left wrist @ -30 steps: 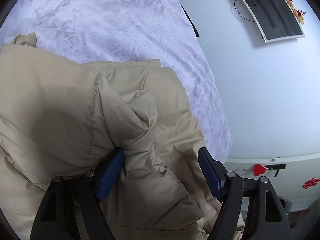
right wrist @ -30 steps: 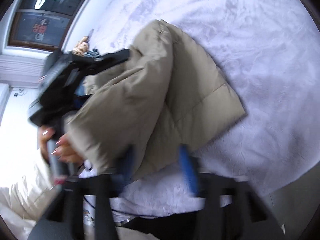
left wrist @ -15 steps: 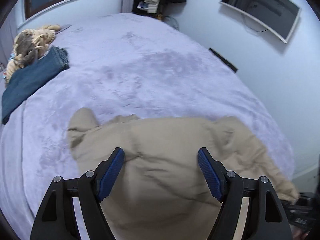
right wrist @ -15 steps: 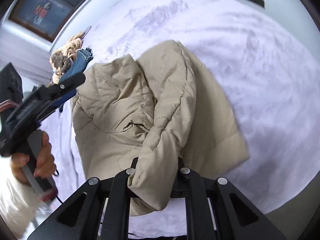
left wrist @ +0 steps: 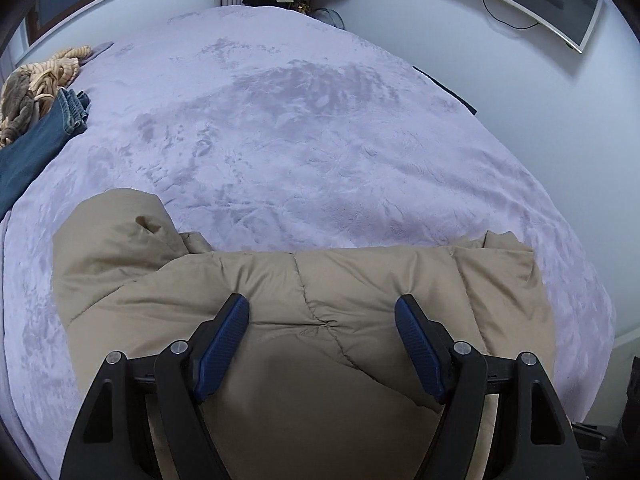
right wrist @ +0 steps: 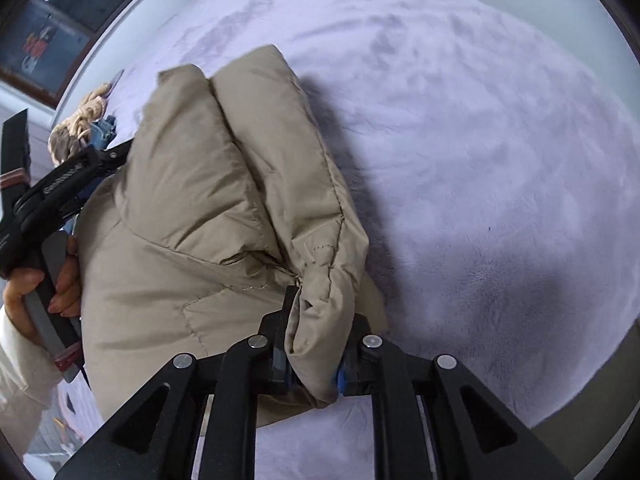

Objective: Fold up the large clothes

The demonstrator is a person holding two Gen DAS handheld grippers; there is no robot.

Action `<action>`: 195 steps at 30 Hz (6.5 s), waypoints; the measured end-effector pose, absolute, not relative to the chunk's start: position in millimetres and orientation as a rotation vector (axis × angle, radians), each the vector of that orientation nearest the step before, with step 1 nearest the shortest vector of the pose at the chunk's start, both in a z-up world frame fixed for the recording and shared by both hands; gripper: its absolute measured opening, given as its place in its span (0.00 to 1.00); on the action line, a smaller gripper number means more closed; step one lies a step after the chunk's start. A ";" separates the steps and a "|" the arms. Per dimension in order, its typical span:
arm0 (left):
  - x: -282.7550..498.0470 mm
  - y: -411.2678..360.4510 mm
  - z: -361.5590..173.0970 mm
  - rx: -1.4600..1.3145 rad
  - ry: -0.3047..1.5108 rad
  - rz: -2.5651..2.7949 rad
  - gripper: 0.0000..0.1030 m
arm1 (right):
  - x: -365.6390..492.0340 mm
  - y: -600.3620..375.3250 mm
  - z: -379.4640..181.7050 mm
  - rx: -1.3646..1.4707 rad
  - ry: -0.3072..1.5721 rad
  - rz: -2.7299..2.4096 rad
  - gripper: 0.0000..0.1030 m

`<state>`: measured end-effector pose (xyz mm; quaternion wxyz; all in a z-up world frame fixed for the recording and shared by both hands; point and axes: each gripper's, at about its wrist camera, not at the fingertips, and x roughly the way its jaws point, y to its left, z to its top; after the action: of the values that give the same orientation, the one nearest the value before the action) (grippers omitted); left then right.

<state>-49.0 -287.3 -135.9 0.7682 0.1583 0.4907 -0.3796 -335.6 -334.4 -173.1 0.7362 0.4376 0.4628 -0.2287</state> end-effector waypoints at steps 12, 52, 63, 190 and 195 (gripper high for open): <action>-45.3 -284.8 -141.9 0.353 1.081 -0.798 0.76 | -315.0 -373.5 -80.7 0.836 0.880 -0.384 0.34; -124.7 -137.3 -121.9 0.130 1.312 -0.493 0.90 | -213.4 -410.7 -172.0 1.025 1.094 -0.174 0.01; -132.5 -112.3 -109.6 0.157 1.317 -0.488 0.90 | -284.4 -343.0 -110.0 0.777 1.146 -0.184 0.07; -9.0 -154.5 -166.8 -0.232 1.432 -0.679 0.81 | -110.7 -380.5 -222.2 1.067 1.362 0.257 0.85; -13.7 -164.1 -147.0 -0.192 1.399 -0.664 0.77 | -116.4 -384.2 -205.3 1.074 1.323 0.279 0.53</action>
<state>-13.7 -164.1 -147.0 0.7106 -0.0868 0.6308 -0.2991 -116.4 -384.2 -205.3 0.6499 0.4726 0.5825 0.1227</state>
